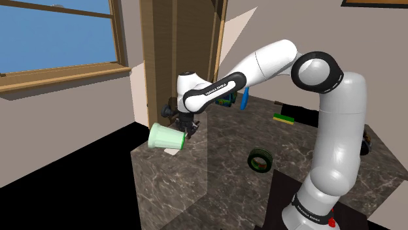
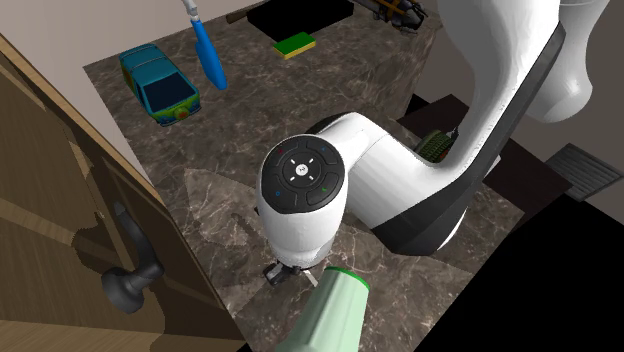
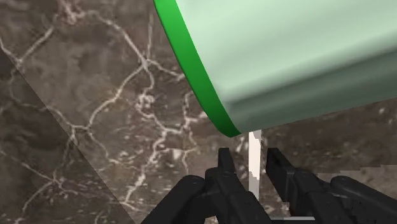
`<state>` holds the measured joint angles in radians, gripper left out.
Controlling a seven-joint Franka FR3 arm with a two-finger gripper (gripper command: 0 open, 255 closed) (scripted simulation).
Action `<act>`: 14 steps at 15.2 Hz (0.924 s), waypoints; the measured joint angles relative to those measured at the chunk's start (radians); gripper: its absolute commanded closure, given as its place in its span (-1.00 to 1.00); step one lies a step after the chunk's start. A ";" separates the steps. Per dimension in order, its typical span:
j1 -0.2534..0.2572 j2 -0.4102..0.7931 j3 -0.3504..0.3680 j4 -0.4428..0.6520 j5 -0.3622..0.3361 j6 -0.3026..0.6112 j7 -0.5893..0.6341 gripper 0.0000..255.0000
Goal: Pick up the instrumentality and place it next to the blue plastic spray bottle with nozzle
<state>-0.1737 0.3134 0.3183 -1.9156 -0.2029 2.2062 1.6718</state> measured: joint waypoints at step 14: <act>-0.004 -0.034 0.006 0.025 0.018 -0.056 -0.015 1.00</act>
<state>-0.1781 0.2799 0.3246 -1.8907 -0.1848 2.1500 1.6569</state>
